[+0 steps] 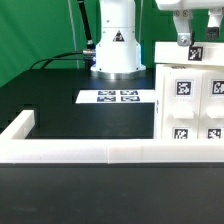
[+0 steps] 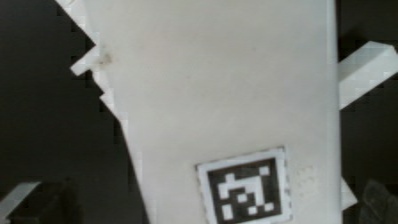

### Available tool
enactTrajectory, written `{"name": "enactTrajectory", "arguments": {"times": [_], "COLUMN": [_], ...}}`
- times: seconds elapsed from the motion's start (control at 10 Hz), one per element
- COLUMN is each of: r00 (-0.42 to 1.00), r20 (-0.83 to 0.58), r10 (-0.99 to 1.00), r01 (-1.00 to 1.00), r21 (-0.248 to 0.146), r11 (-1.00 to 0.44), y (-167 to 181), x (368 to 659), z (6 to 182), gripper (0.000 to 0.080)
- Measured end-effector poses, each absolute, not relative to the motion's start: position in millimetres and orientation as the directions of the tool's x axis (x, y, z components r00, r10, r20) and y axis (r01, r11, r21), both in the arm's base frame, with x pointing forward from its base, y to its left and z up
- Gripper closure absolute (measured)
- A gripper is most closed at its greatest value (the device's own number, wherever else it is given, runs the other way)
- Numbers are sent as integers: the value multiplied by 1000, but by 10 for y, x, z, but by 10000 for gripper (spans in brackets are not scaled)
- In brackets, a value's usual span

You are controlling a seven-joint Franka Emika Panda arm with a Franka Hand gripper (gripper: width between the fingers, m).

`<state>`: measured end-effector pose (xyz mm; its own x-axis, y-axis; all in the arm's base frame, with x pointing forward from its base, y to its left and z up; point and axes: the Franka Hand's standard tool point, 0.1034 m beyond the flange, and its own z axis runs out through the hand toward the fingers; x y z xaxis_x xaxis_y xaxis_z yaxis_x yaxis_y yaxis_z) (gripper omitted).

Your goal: Assemble cabinet

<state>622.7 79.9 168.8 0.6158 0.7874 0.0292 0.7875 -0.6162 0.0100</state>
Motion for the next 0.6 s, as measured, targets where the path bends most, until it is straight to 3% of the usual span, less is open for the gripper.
{"name": "enactTrajectory", "arguments": {"times": [0.6], "r00": [642], "r20": [15], "r10": [766], "r01": [766], "r21": [1], "r11": [-642], "y": [737], "x": [6155], "z": [1555], "gripper": [11]}}
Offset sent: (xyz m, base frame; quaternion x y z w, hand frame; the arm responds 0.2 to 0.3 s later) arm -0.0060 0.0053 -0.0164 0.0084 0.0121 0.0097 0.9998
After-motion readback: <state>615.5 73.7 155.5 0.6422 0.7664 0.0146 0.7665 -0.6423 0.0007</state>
